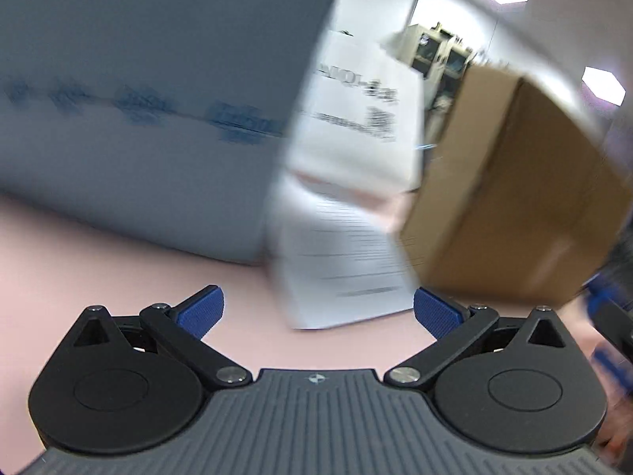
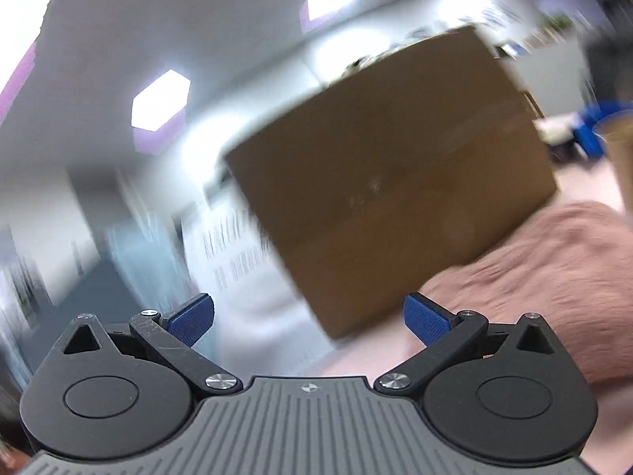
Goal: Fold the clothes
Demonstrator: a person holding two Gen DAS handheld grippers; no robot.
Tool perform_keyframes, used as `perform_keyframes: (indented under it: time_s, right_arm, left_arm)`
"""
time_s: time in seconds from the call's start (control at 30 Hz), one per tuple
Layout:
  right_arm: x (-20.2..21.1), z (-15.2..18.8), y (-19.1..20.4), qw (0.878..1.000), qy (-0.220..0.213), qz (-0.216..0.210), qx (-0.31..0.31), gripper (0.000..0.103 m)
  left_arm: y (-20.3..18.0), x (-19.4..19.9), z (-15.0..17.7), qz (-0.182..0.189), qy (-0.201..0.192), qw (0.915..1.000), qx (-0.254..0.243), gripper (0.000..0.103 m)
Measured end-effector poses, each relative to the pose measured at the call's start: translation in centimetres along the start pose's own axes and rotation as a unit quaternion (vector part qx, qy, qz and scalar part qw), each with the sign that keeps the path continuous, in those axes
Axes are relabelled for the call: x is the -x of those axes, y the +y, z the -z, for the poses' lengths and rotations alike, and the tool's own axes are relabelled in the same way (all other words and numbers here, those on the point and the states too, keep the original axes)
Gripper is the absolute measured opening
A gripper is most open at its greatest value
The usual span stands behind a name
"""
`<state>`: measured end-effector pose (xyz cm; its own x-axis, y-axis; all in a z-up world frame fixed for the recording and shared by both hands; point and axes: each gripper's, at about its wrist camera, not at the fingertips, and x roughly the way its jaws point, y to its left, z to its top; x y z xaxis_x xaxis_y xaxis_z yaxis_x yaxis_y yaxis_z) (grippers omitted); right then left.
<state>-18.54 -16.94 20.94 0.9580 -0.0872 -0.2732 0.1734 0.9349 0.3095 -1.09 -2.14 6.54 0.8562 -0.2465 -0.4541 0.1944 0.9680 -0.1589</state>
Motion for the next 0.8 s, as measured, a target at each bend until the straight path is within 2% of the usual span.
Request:
perform_keyframes:
  time_s: [0.03, 0.1, 0.13, 0.17, 0.2, 0.23, 0.27, 0.3, 0.4, 0.6, 0.7, 0.8]
  right_arm:
    - [-0.7, 0.6, 1.6, 0.999, 0.014, 0.021, 0.026, 0.103]
    - [-2.9, 2.5, 5.2, 0.991, 0.049, 0.092, 0.079, 0.103]
    - [-3.7, 3.2, 6.0, 0.988, 0.061, 0.104, 0.093, 0.103]
    - [-4.6, 4.4, 7.1, 0.984, 0.082, 0.105, 0.120, 0.103]
    - [-5.7, 5.3, 8.1, 0.977, 0.121, 0.098, 0.149, 0.103]
    - [-6.8, 6.2, 9.0, 0.967, 0.163, 0.089, 0.176, 0.103]
    - [-7.2, 6.2, 9.0, 0.965, 0.178, 0.081, 0.176, 0.103]
    - [-7.5, 6.1, 9.0, 0.965, 0.187, 0.073, 0.169, 0.103]
    - [-7.0, 5.7, 7.7, 0.973, 0.195, 0.046, 0.115, 0.103]
    - [-6.4, 6.1, 8.8, 0.967, 0.196, 0.063, 0.149, 0.103]
    - [-7.2, 6.0, 8.1, 0.970, 0.198, 0.054, 0.131, 0.103]
    - [-7.1, 6.1, 8.3, 0.969, 0.199, 0.058, 0.138, 0.103]
  left_arm:
    - [0.5, 0.2, 0.6, -0.017, -0.012, 0.9996, -0.018, 0.103]
    - [2.1, -0.4, 2.0, -0.055, -0.015, 0.9978, -0.032, 0.103]
    - [3.0, -0.9, 2.7, -0.073, -0.012, 0.9967, -0.035, 0.103]
    - [3.7, -1.7, 3.4, -0.086, -0.004, 0.9958, -0.032, 0.103]
    - [4.5, -2.5, 3.8, -0.093, 0.012, 0.9953, -0.023, 0.103]
    - [5.3, -3.6, 3.8, -0.101, 0.051, 0.9935, -0.010, 0.103]
    - [5.6, -4.7, 3.6, -0.112, 0.085, 0.9901, -0.005, 0.103]
    - [5.3, -4.9, 3.5, -0.122, 0.086, 0.9886, -0.017, 0.103]
    - [4.1, -5.2, 3.6, -0.142, 0.083, 0.9851, -0.051, 0.103]
    - [5.2, -4.8, 3.3, -0.127, 0.087, 0.9879, -0.023, 0.103]
    - [5.4, -4.5, 3.4, -0.127, 0.087, 0.9879, -0.023, 0.103]
    - [5.2, -4.8, 3.4, -0.127, 0.088, 0.9878, -0.024, 0.103]
